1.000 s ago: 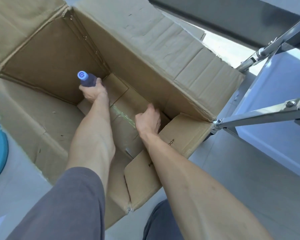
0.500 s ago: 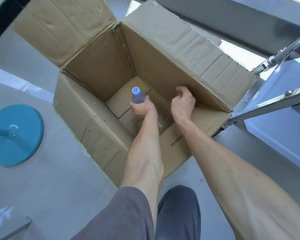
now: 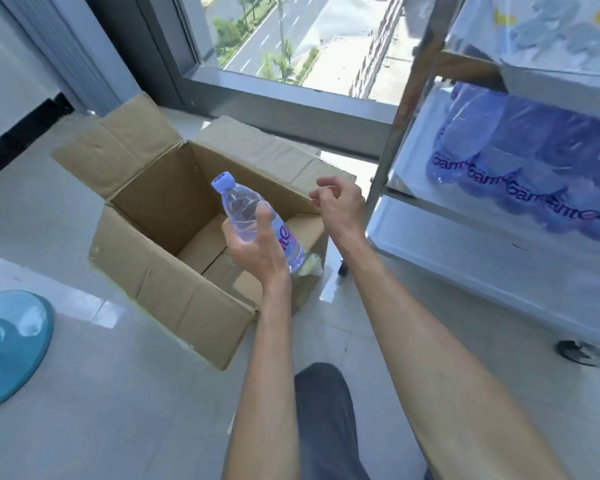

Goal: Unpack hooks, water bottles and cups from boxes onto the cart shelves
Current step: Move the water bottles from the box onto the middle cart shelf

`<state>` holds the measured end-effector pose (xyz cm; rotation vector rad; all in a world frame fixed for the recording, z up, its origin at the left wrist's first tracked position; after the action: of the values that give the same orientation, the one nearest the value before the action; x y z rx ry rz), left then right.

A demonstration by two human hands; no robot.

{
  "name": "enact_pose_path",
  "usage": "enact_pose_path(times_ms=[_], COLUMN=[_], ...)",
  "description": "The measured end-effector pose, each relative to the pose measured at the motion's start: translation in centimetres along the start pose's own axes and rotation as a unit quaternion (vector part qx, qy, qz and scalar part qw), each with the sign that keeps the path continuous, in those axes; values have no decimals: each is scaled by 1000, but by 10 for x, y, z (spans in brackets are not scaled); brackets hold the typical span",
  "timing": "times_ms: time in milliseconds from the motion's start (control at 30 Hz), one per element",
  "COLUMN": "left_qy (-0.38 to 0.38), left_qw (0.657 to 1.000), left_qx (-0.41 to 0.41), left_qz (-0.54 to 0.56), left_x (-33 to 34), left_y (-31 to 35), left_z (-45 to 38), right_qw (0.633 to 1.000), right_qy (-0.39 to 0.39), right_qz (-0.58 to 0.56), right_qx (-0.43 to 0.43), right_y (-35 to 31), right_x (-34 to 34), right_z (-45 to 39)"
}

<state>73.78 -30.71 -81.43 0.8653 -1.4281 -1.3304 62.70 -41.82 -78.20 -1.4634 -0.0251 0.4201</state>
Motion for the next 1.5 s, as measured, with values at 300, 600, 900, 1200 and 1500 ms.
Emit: enact_pose_path(times_ms=[300, 600, 900, 1200, 1500], left_qy=[-390, -531, -718, -663, -570], left_qw=[919, 826, 598, 669, 763], left_qx=[-11, -27, -237, -299, -278], left_qz=[-55, -188, -265, -155, -124], left_x=[83, 106, 60, 37, 57], left_y=[51, 73, 44, 0, -3], left_z=[231, 355, 393, 401, 414], right_qw=[984, 957, 934, 967, 937], right_qy=[150, 228, 277, 203, 202], right_qz=[-91, -180, -222, -149, -283], right_qx=[-21, -22, -45, 48, 31], right_y=[16, 21, 15, 39, 69], right_x=[-205, -300, -342, -345, -360], right_z=[142, 243, 276, 290, 285])
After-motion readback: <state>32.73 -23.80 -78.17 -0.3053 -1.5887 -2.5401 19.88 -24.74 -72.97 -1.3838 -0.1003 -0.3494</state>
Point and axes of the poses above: each hand's wrist, its own z-axis away from the middle knuckle, its own x-axis out of the palm, y = z × x, the point moved 4 cm from there along -z, towards the middle knuckle, and after that the axes turned 7 degrees about -y, right-handed, at the moved point
